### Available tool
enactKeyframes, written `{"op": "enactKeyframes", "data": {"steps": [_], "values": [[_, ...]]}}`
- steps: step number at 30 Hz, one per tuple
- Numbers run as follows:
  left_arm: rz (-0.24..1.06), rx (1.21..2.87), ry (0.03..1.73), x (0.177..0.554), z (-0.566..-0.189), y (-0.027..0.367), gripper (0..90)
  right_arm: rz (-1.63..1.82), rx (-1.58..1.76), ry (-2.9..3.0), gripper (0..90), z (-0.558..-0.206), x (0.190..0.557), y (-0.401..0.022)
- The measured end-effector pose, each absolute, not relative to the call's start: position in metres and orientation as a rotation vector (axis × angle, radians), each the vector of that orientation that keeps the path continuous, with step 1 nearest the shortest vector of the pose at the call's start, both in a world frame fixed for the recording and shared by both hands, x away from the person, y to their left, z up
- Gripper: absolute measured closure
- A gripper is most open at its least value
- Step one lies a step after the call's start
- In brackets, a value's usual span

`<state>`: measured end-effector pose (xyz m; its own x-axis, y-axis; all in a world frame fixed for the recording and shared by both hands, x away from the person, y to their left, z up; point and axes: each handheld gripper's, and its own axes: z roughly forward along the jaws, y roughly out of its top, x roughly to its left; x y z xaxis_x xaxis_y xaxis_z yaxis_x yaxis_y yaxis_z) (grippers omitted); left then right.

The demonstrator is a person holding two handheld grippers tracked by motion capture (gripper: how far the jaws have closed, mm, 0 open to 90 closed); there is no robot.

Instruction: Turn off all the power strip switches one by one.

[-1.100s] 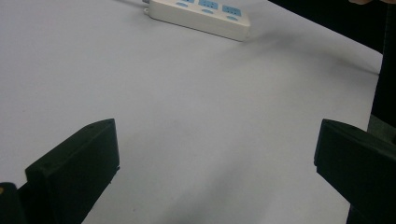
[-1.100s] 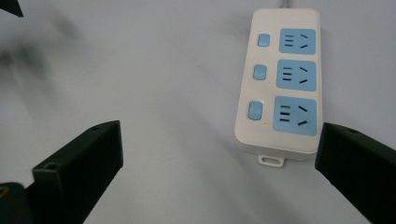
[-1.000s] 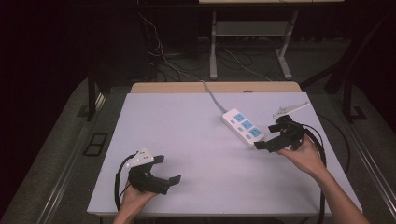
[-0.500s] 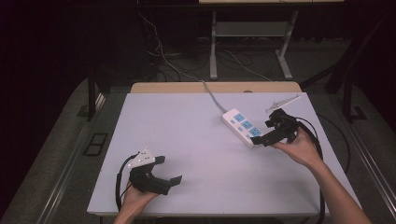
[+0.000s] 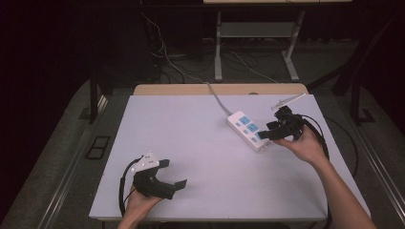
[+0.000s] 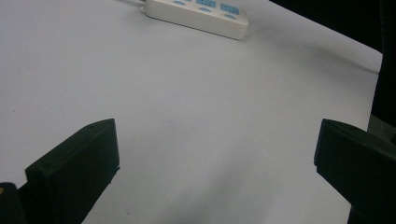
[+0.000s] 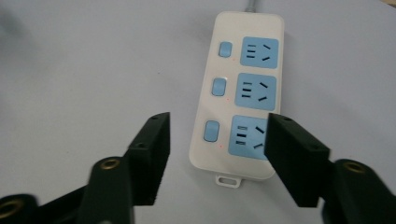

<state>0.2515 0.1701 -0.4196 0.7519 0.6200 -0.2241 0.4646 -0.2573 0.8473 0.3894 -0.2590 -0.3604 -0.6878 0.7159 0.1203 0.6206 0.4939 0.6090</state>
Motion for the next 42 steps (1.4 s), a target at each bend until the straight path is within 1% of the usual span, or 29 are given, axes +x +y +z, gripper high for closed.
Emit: {"op": "enactKeyframes", "data": {"steps": [3,5,6,7,8,9,10,12,14,15,16,17,33,42], "values": [[0.186,1.905,0.829,0.251,-0.420,0.170,0.0,0.969,1.176,2.564,50.9,-0.361,0.392,-0.262],[0.188,1.907,0.827,0.252,-0.420,0.170,0.0,1.000,1.183,2.547,57.8,-0.360,0.394,-0.264],[0.188,1.907,0.828,0.252,-0.420,0.170,0.0,1.000,1.183,2.547,57.8,-0.360,0.394,-0.264],[0.188,1.907,0.828,0.252,-0.420,0.170,0.0,1.027,1.190,2.544,63.4,-0.360,0.396,-0.266],[0.189,1.907,0.828,0.252,-0.420,0.170,0.0,1.027,1.190,2.544,63.4,-0.360,0.396,-0.266],[0.190,1.909,0.828,0.252,-0.420,0.170,0.0,1.045,1.196,2.548,67.8,-0.361,0.398,-0.266],[0.190,1.909,0.828,0.252,-0.420,0.170,0.0,1.045,1.196,2.548,67.8,-0.361,0.398,-0.266],[0.190,1.906,0.828,0.252,-0.420,0.170,0.0,1.048,1.215,2.560,72.1,-0.363,0.400,-0.266],[0.193,1.906,0.829,0.252,-0.420,0.170,0.0,1.051,1.228,2.580,78.7,-0.366,0.403,-0.265],[0.193,1.905,0.829,0.252,-0.419,0.171,0.0,1.052,1.223,2.591,85.3,-0.369,0.404,-0.263],[0.193,1.905,0.829,0.252,-0.420,0.171,0.0,1.052,1.223,2.591,85.3,-0.369,0.404,-0.263],[0.194,1.906,0.829,0.252,-0.420,0.171,0.0,1.054,1.214,2.600,89.8,-0.372,0.405,-0.261],[0.195,1.910,0.828,0.253,-0.420,0.171,0.0,0.987,1.206,2.658,90.0,-0.395,0.415,-0.245],[0.197,1.912,0.827,0.253,-0.420,0.171,0.0,1.003,1.237,2.658,90.0,-0.406,0.416,-0.246]]}}
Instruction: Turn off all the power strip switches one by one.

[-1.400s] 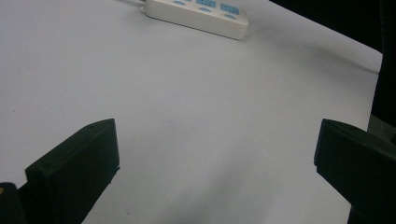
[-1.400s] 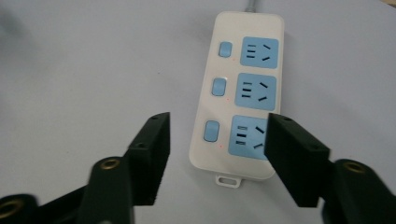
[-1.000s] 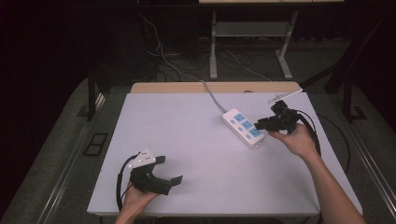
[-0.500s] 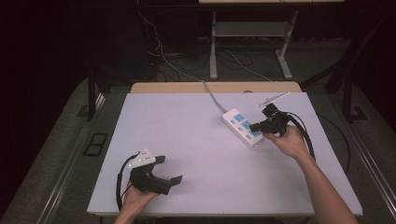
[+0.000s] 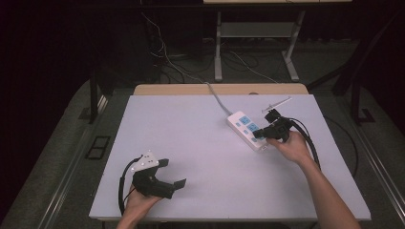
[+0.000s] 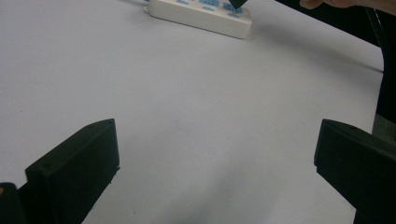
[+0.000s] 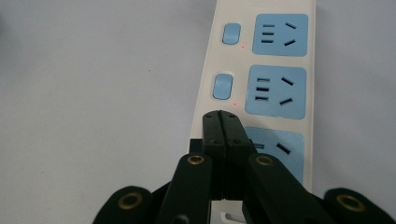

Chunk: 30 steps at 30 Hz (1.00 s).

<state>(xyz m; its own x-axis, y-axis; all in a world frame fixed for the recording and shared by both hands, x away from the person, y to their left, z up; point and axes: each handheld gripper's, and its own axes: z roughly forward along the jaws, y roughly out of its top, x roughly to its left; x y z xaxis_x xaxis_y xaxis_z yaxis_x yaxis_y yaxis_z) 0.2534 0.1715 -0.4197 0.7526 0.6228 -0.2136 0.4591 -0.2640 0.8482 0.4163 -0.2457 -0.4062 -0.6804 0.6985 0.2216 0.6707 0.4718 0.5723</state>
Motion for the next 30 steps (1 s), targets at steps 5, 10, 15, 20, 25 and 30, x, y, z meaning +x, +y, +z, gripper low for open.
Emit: {"op": "enactKeyframes", "data": {"steps": [5,10,15,20,25,30], "values": [[0.199,1.911,0.828,0.253,-0.420,0.172,0.0,1.010,1.266,2.661,90.0,-0.414,0.417,-0.245],[0.199,1.910,0.828,0.253,-0.419,0.172,0.0,1.033,1.271,2.649,90.0,-0.415,0.417,-0.246],[0.200,1.916,0.826,0.253,-0.420,0.171,0.0,1.080,1.297,2.624,90.0,-0.418,0.415,-0.250],[0.197,1.924,0.824,0.253,-0.420,0.171,0.0,1.086,1.288,2.602,90.0,-0.419,0.411,-0.249],[0.199,1.925,0.822,0.253,-0.419,0.172,0.0,1.077,1.270,2.571,90.0,-0.420,0.407,-0.247],[0.203,1.921,0.824,0.253,-0.418,0.173,0.0,1.058,1.243,2.567,90.0,-0.420,0.405,-0.246]]}}
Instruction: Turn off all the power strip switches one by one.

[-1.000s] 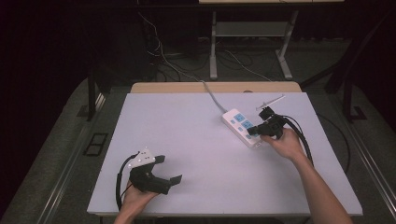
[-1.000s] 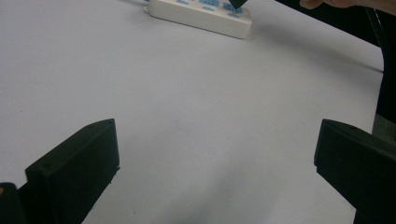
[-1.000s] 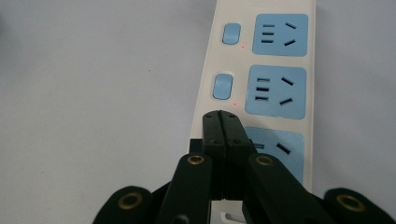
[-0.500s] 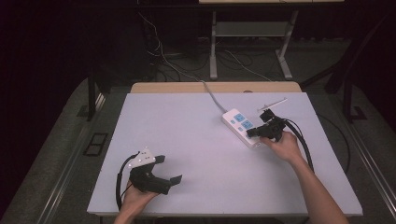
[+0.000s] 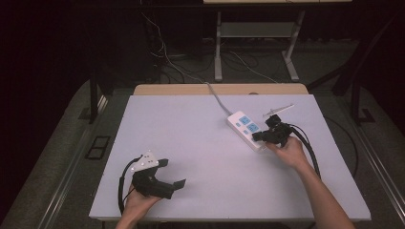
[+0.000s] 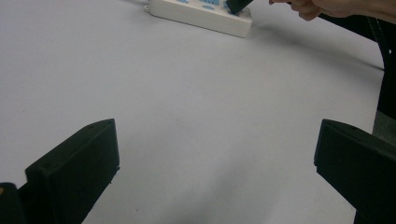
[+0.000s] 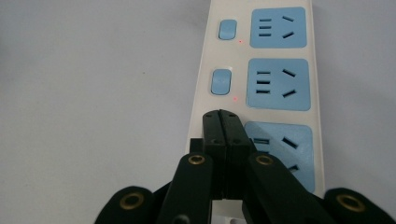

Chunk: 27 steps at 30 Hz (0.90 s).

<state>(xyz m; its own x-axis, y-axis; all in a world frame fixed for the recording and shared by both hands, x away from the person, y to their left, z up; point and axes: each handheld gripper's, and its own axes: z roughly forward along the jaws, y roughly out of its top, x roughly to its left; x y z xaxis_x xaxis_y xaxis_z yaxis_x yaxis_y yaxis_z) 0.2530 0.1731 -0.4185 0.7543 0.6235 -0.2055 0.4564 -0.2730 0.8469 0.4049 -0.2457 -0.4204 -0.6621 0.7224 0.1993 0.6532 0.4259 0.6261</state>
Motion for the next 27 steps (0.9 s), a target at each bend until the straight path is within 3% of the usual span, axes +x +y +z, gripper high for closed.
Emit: {"op": "enactKeyframes", "data": {"steps": [27], "values": [[0.202,1.919,0.831,0.2543,-0.4195,0.1748,0.0,1.111,1.273,2.586,90.0,-0.4175,0.4062,-0.2508]]}}
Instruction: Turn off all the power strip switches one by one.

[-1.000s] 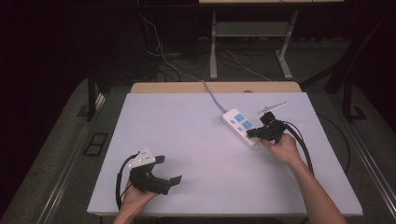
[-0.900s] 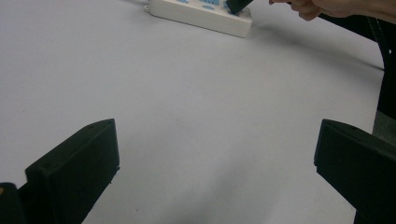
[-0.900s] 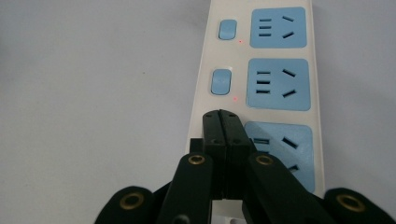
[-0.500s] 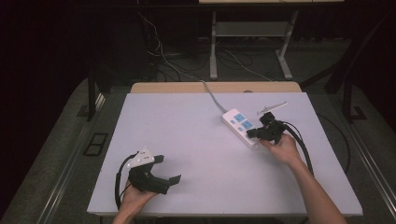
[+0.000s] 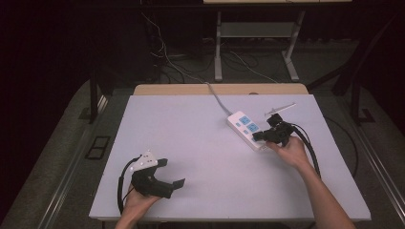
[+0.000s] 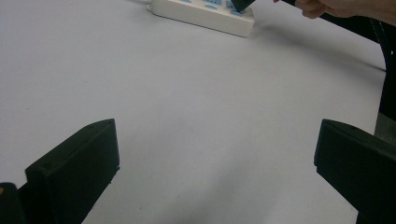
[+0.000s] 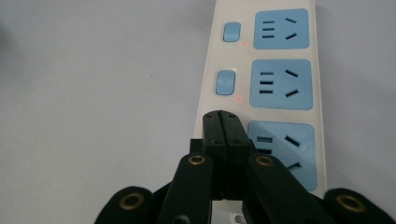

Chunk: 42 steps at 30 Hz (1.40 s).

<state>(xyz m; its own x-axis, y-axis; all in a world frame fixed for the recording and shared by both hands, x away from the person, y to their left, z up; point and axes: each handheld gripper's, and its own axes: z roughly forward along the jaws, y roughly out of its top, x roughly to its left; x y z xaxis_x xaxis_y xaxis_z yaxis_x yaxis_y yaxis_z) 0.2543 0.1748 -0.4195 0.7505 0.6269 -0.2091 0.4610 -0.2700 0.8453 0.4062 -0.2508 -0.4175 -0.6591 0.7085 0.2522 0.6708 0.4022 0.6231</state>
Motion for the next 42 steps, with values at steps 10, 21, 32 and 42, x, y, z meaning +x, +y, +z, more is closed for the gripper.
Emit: {"op": "enactKeyframes", "data": {"steps": [10,21,32,42], "values": [[0.200,1.919,0.834,0.255,-0.420,0.175,0.0,1.146,1.289,2.580,90.0,-0.415,0.408,-0.255],[0.199,1.919,0.834,0.255,-0.420,0.174,0.0,1.145,1.270,2.578,90.0,-0.401,0.409,-0.256],[0.201,1.917,0.833,0.255,-0.420,0.175,0.0,1.136,1.235,2.582,90.0,-0.383,0.417,-0.248],[0.196,1.915,0.833,0.255,-0.420,0.176,0.0,1.130,1.236,2.590,90.0,-0.380,0.427,-0.239]]}}
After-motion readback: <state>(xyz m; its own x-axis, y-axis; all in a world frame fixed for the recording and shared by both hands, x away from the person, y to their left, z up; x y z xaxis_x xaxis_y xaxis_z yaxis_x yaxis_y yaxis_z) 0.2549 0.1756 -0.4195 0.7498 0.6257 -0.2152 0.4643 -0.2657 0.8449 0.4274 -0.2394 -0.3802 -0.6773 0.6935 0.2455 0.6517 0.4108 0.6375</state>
